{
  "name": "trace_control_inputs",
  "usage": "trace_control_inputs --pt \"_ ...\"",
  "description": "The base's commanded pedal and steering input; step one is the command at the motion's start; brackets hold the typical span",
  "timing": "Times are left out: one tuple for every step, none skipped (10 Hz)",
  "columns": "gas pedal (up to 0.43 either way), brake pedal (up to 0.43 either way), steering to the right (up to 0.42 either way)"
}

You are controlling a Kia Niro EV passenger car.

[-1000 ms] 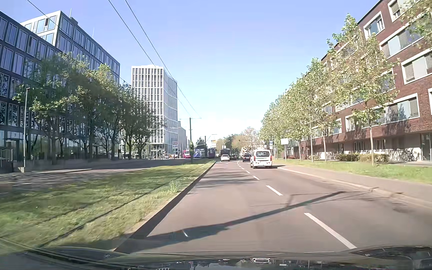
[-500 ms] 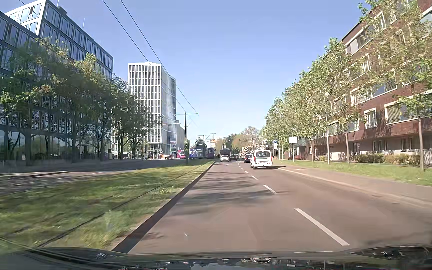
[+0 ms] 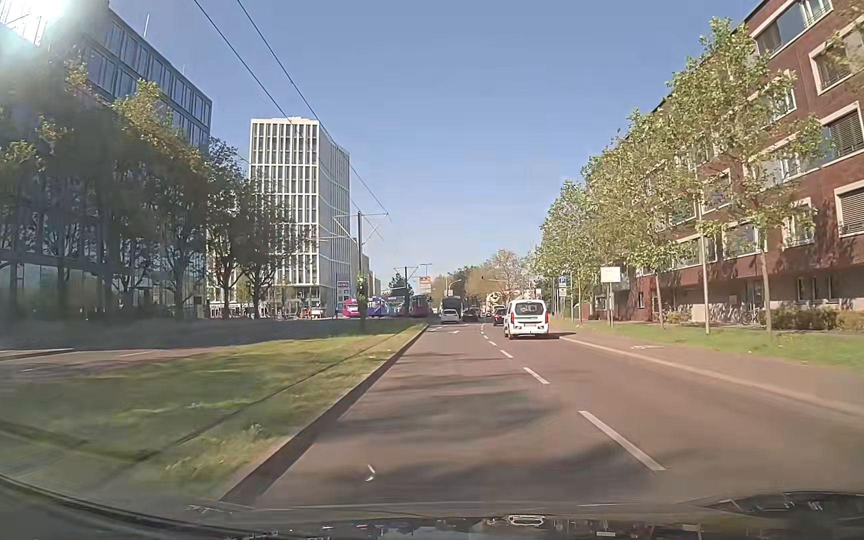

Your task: Follow the waypoints while adhering to traffic rules and regulations

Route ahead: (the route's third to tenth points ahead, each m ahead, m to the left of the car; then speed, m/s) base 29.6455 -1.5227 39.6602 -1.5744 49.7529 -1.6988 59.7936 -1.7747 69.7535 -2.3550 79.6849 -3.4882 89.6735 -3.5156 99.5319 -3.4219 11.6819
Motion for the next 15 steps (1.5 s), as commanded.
trace_control_inputs --pt "0.110 0.000 -0.003" --pt "0.098 0.000 -0.003" --pt "0.098 0.000 -0.003" --pt "0.098 0.000 -0.003" --pt "0.098 0.000 -0.003" --pt "0.098 0.000 -0.003" --pt "0.098 0.000 -0.003" --pt "0.098 0.000 -0.003" --pt "0.098 0.000 -0.003" --pt "0.098 0.000 -0.003" --pt "0.098 0.000 -0.003" --pt "0.098 0.000 -0.003" --pt "0.098 0.000 -0.003" --pt "0.098 0.000 -0.003" --pt "0.098 0.000 -0.003"
